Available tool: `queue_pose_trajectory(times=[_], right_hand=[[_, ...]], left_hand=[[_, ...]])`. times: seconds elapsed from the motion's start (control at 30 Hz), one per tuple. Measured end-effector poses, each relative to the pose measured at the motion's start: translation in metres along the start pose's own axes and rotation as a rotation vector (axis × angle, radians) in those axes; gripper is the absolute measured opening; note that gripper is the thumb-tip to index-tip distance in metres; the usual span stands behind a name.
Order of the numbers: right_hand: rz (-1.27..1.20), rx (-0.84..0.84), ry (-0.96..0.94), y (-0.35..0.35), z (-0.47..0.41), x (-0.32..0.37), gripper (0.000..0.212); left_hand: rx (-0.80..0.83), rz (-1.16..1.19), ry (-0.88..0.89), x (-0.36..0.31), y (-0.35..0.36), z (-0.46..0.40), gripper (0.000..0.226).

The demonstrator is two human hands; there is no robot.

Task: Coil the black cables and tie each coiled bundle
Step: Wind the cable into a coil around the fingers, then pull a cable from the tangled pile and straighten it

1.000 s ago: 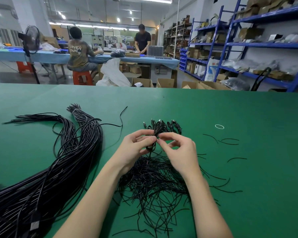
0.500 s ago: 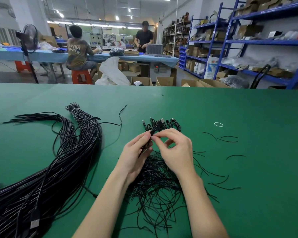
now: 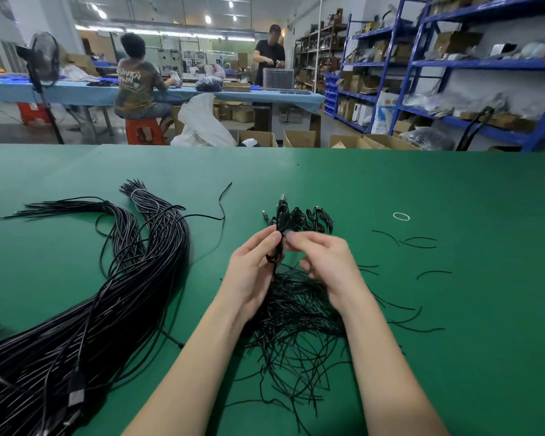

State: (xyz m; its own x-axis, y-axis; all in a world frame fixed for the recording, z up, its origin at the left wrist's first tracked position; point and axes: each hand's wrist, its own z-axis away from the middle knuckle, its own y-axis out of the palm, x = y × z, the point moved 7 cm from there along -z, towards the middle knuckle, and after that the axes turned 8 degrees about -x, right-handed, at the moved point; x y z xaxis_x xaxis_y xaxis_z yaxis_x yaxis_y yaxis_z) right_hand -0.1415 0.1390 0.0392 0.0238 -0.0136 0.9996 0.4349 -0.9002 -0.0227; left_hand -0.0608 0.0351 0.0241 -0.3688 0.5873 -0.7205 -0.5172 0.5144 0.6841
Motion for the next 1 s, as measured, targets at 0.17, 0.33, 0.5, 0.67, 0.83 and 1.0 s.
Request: queue_pose_trajectory(times=[0.17,0.33,0.5,0.67,0.83,1.0], right_hand=[[0.328,-0.153,-0.651,-0.008,0.013,0.035,0.028],[0.427,-0.174,-0.793,-0.011,0.02,0.037,0.008],[0.289,-0.265,-0.651,-0.01,0.013,0.03,0.009],[-0.645,0.046,0.454,0.019,0.008,-0.024,0.008],[-0.202,-0.025,0.096,0.003,0.002,-0.004,0.008],[0.375,-0.16,-0.659,-0.009,0.013,0.034,0.025]], left_hand=[[-0.032,-0.042,-0.119,-0.002,0.003,0.002,0.012],[-0.04,-0.041,-0.185,0.0,0.0,0.001,0.009],[0.012,-0.049,-0.115,-0.004,0.003,0.0,0.024],[0.046,-0.175,0.066,-0.011,0.009,0.002,0.021],[-0.011,-0.186,-0.03,-0.013,0.005,0.001,0.015],[-0.078,-0.126,-0.131,-0.009,0.0,0.001,0.011]])
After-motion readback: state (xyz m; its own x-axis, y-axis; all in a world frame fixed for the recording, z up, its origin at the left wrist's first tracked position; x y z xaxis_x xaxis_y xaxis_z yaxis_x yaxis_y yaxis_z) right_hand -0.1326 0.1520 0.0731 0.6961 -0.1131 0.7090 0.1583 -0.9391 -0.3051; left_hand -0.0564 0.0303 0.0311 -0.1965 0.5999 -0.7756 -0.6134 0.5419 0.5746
